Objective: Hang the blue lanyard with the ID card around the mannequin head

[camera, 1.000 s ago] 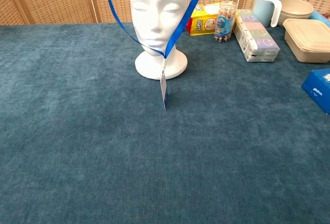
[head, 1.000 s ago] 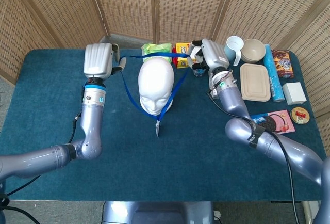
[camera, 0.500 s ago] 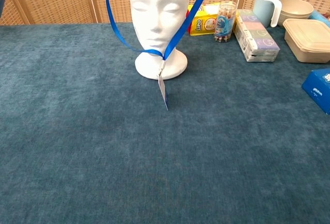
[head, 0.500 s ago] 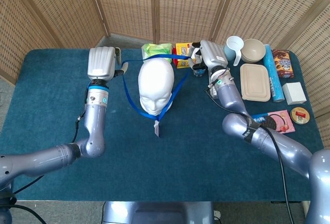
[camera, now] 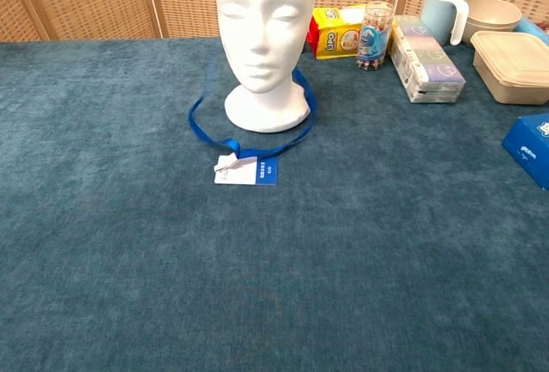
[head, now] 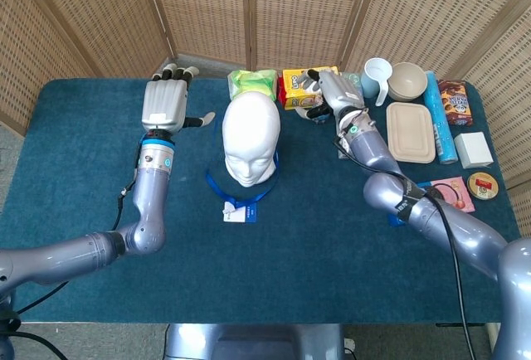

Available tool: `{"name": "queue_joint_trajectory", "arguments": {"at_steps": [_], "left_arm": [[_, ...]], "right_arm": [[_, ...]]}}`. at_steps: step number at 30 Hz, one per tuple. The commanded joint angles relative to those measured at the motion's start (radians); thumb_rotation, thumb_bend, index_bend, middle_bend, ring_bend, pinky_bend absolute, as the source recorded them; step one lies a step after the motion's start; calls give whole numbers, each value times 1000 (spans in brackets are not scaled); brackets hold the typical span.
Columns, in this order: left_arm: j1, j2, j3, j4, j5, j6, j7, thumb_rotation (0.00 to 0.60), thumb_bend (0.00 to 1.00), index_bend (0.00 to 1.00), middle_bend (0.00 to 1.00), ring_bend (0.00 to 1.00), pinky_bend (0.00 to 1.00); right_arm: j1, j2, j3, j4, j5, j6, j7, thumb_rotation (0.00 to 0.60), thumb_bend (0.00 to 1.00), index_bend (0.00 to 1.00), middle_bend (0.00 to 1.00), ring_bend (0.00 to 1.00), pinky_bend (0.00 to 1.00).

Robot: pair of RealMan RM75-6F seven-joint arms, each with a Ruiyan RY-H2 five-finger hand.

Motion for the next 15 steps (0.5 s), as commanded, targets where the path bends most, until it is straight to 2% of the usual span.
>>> {"name": "queue_joint_trajectory", "arguments": {"at_steps": [1,8,15], "left_arm": [[3,5,2,-6,4,0,-4,349,142,186,255,125,249],[43,41,20,-59,44,16,-41,338,143,186,256,125,247],[156,141,58,-205,99,41,-136,331,146,186,256,125,247]], "right_arm": [[-6,6,10,-4,-16,-1,27,512,322,244,280,277,309],[-62,40,59,-71,-85,66,117,514,318,244,285,277,299],[-180,105,85,-246,-210,234,193,514,311,277,329,306,321]]}}
